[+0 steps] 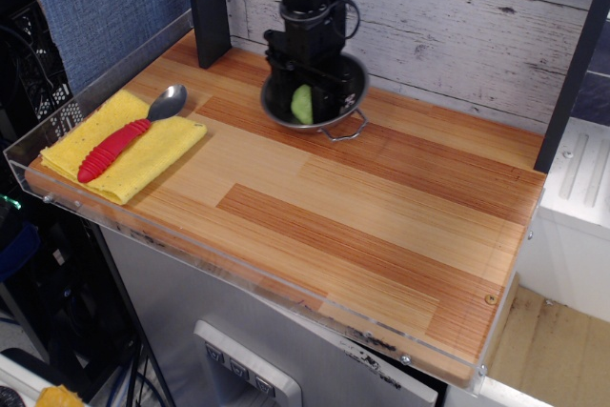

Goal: Move green toy from vessel and keep on the right corner of the table

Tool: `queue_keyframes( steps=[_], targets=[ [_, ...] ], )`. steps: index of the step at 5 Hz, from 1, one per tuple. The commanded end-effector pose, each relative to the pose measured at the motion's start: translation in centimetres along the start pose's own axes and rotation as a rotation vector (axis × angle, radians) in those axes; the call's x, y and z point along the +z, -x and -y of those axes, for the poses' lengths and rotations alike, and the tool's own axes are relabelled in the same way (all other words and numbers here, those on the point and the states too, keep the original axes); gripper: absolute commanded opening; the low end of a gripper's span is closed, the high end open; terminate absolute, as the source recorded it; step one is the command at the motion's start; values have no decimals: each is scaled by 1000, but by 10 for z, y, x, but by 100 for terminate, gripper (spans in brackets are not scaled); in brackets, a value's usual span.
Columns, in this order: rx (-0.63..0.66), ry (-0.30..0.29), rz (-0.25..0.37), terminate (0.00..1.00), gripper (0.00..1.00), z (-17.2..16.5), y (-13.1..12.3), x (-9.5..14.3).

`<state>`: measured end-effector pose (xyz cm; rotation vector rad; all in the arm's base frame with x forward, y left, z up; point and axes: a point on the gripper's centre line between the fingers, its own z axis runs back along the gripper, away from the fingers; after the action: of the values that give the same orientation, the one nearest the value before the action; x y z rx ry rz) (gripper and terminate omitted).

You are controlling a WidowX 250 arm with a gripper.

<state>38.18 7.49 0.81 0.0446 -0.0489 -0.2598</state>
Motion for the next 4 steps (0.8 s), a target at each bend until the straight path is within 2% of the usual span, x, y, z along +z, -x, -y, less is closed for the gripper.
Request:
queue_keyframes(
  steps=[1,2,3,4],
  targets=[
    [46,3,143,0,0,-13,17,61],
    [47,20,257,0,0,-10,21,99],
    [11,64,334,0,0,9,24,128],
    [-80,120,333,0,0,50,28,137]
  ],
)
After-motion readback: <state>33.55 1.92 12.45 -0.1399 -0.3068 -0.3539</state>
